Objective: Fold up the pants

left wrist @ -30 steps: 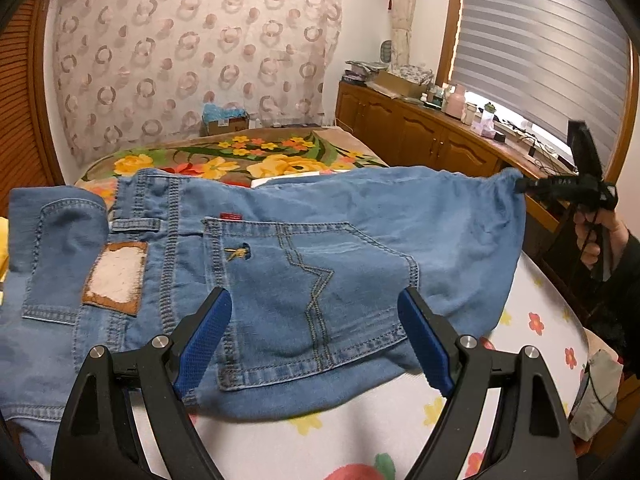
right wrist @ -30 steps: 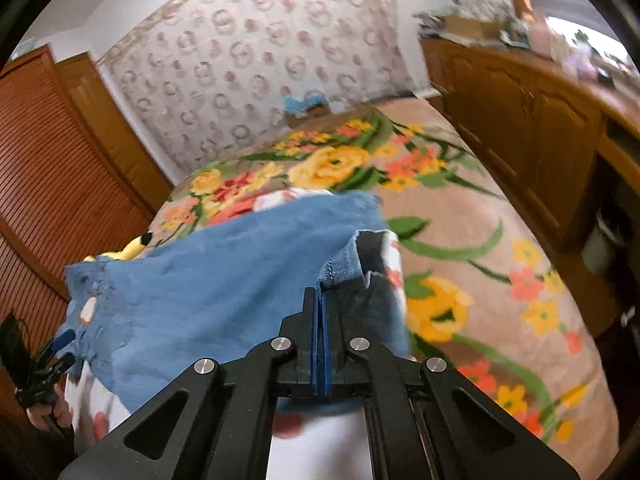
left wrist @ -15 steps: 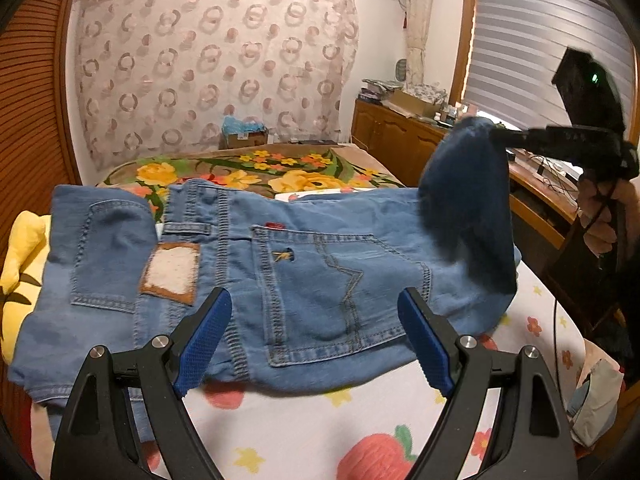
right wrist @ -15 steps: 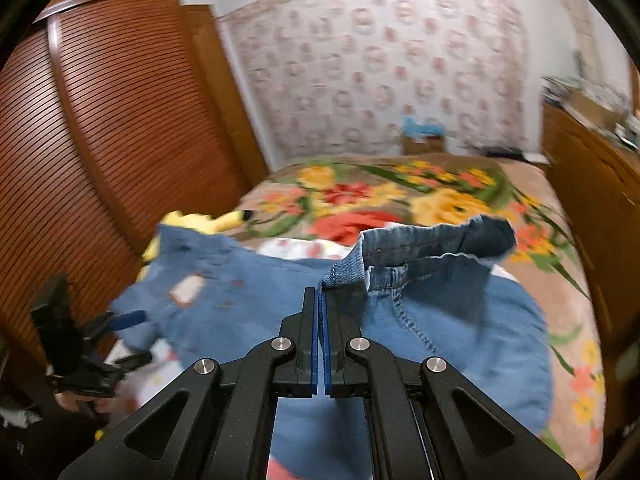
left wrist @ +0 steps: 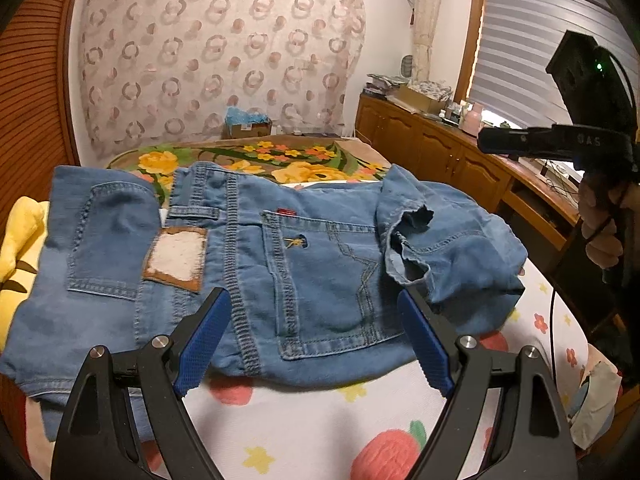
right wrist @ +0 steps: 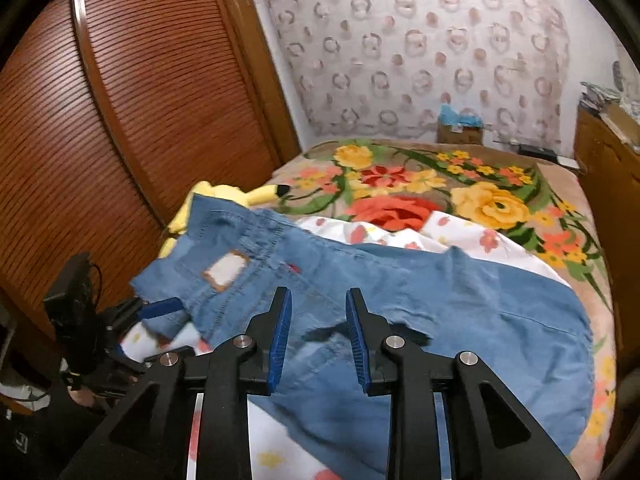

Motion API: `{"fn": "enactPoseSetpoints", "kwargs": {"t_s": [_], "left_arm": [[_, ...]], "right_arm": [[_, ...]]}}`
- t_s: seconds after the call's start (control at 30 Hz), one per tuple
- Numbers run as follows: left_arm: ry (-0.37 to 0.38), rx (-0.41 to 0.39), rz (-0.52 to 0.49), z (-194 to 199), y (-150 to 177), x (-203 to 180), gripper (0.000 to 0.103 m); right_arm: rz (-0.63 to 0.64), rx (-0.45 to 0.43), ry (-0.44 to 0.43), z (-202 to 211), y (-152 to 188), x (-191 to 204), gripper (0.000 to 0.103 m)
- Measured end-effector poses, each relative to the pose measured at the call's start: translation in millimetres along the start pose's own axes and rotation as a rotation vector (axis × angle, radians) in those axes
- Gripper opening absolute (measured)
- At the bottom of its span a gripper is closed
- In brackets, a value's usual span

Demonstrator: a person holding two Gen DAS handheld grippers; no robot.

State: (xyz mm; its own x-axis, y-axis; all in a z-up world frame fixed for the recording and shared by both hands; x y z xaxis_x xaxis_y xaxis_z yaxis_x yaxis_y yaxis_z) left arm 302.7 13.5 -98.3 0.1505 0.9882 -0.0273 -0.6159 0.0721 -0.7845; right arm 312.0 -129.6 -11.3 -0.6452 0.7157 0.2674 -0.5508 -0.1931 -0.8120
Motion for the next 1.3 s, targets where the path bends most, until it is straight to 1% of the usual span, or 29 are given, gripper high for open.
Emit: {"fn": "enactPoseSetpoints", "kwargs": {"t_s": [0.13, 0.27, 0.3, 0.33, 0.4, 0.53, 0.7, 0.83, 0.87, 0.93, 0.97, 1.0, 1.07, 1.1, 1.13, 1.17, 1.2, 1.23, 1.3], "left_arm": [[0.029, 0.014, -0.013, -12.5, -3.1, -14.7, 0.085], [0.061, 0.031, -0.023, -23.1, -4.2, -28.5, 0.079], [0.067, 0.036, -0.024, -24.4, -4.1, -31.6, 0.078], [0.072, 0.04, -0.025, -26.3, -5.1, -34.3, 0.076], [0.086, 0.046, -0.023, -29.6, -7.2, -39.8, 0.073], [0.121, 0.065, -0.024, -36.3, -9.3, -51.9, 0.066], [0.166, 0.108, -0.011, -47.7, -6.8, -66.5, 0.064], [0.178, 0.141, -0.029, -56.2, 0.4, -78.3, 0.054], [0.179, 0.147, -0.036, -57.6, 2.7, -81.4, 0.05], [0.168, 0.146, -0.056, -57.6, 5.3, -85.1, 0.047], [0.167, 0.143, -0.063, -56.7, 5.0, -87.2, 0.042], [0.171, 0.142, -0.07, -55.8, 5.9, -89.4, 0.04], [0.165, 0.14, -0.082, -54.1, 7.8, -92.1, 0.029], [0.164, 0.138, -0.089, -54.2, 6.2, -93.5, 0.025], [0.168, 0.133, -0.098, -51.4, 6.8, -96.1, 0.021], [0.167, 0.129, -0.099, -48.9, 7.3, -96.9, 0.02], [0.167, 0.125, -0.097, -47.0, 6.7, -97.0, 0.019], [0.178, 0.112, -0.099, -40.8, 4.8, -99.5, 0.015], [0.191, 0.073, -0.107, -28.1, -1.4, -101.7, 0.013]], "right_arm": [[0.0, 0.029, 0.075, -11.3, -1.9, -9.5, 0.029], [-0.012, 0.065, 0.115, -36.9, -7.8, -16.4, 0.029], [-0.019, 0.073, 0.12, -42.7, -8.7, -21.1, 0.029], [-0.023, 0.08, 0.124, -48.8, -8.9, -24.6, 0.031], [-0.036, 0.093, 0.125, -57.3, -11.4, -30.5, 0.039], [-0.074, 0.118, 0.119, -81.3, -16.6, -43.4, 0.04], [-0.136, 0.137, 0.111, -101.8, -18.6, -59.9, 0.04], [-0.193, 0.157, 0.086, -108.4, -13.1, -73.5, 0.04], [-0.204, 0.16, 0.083, -111.2, -12.4, -76.6, 0.04], [-0.216, 0.169, 0.082, -117.4, -11.0, -76.7, 0.04], [-0.217, 0.172, 0.079, -115.8, -10.7, -80.7, 0.04], [-0.219, 0.176, 0.073, -119.5, -10.7, -79.3, 0.04], [-0.221, 0.177, 0.055, -112.4, -5.6, -83.2, 0.04], [-0.22, 0.178, 0.041, -107.0, -4.1, -85.3, 0.036], [-0.217, 0.179, 0.03, -104.9, -3.4, -86.6, 0.028], [-0.212, 0.178, 0.007, -101.1, -4.1, -85.8, 0.01], [-0.206, 0.174, -0.014, -96.7, -3.7, -84.9, 0.009], [-0.197, 0.163, -0.022, -93.6, -6.3, -82.4, 0.006], [-0.17, 0.137, -0.032, -83.4, -10.5, -77.8, 0.006]]}}
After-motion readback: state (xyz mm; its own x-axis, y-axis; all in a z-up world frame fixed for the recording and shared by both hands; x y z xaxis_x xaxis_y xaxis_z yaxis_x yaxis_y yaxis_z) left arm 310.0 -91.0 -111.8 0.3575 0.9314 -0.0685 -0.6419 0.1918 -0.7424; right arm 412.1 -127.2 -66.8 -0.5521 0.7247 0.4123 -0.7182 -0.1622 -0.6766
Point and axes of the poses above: each gripper's, at about its wrist camera, not at the fingertips, and z roughly against the way its jaws point, x to its left, y to its underside, the point moved 9 cm from there along -z, roughly the way its jaws point, and after that the axes turned 11 degrees about -y, right-handed, at the moved point
